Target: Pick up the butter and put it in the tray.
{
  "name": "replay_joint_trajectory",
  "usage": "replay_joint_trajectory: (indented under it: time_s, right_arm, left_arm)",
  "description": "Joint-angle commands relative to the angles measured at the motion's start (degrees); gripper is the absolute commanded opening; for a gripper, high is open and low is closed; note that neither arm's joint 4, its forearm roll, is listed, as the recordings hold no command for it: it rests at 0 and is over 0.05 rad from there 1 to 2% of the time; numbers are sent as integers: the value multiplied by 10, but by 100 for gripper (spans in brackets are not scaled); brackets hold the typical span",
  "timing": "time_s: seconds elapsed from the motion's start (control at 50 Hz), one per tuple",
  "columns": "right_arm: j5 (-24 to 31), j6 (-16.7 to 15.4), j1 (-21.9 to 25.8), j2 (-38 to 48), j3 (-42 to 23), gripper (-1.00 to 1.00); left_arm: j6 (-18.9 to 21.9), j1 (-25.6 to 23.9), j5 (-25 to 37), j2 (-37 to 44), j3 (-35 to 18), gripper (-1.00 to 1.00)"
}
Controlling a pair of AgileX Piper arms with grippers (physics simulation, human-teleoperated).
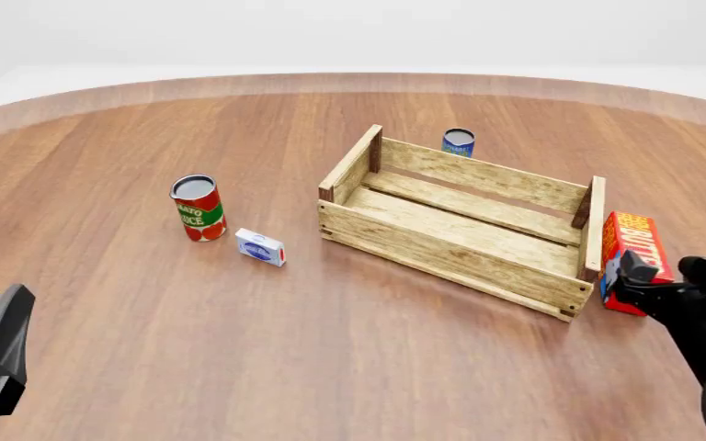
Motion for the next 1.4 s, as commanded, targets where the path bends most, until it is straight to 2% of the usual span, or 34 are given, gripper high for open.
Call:
replay_joint_trajectory:
  time_s: [0.02,1.4]
  right_arm:
    - [0,0,-2,14,-6,100]
    - [0,18,-2,121,-67,100]
  left_arm:
    - [0,0,0,0,0,100]
    - [0,0,0,0,0,100]
